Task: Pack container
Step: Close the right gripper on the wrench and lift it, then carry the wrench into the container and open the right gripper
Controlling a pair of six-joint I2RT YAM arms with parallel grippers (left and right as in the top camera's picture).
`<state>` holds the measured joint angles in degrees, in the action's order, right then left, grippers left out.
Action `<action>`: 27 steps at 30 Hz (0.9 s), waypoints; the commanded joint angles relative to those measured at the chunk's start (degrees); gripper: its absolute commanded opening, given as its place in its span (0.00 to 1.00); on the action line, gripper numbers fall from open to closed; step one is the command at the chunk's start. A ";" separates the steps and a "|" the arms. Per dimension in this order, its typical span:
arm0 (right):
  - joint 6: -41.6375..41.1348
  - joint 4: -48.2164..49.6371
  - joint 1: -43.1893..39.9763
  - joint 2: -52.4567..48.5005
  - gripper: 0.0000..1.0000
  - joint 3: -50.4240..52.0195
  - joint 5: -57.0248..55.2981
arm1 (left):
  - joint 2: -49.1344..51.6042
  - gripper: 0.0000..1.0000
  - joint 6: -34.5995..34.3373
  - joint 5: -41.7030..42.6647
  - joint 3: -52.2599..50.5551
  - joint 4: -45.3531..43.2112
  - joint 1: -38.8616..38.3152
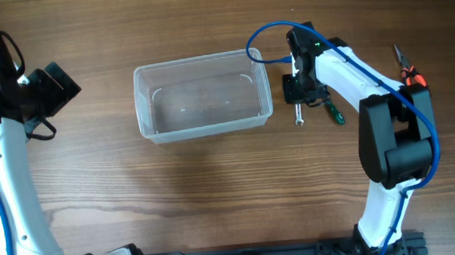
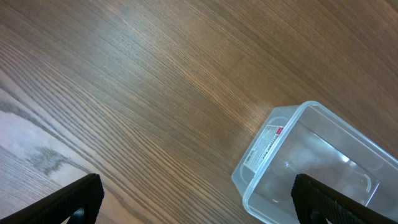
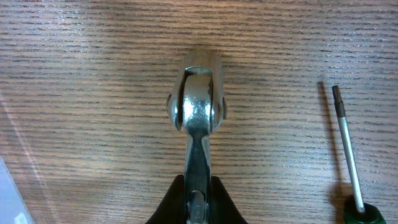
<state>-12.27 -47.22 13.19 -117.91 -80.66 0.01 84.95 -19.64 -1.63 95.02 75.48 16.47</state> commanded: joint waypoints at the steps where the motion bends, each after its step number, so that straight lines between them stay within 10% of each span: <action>1: 0.31 0.04 -0.04 3.74 0.04 -2.67 0.50 | -0.52 1.00 -0.28 0.50 0.61 0.04 -0.11; 10: 5.66 0.55 0.52 17.77 0.04 -5.01 1.44 | -0.52 1.00 -0.11 0.50 0.61 0.02 -0.11; 20: 48.78 3.19 11.08 25.81 0.04 -5.01 25.55 | -0.52 1.00 -0.11 0.50 0.61 0.20 -0.11; 27: 54.84 7.26 15.91 19.43 0.04 -5.01 20.33 | -0.52 1.00 -0.13 0.52 0.61 0.79 -0.11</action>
<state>37.71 -40.64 28.75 -94.59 -84.60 21.19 84.95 -19.64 -1.63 95.02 76.03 16.47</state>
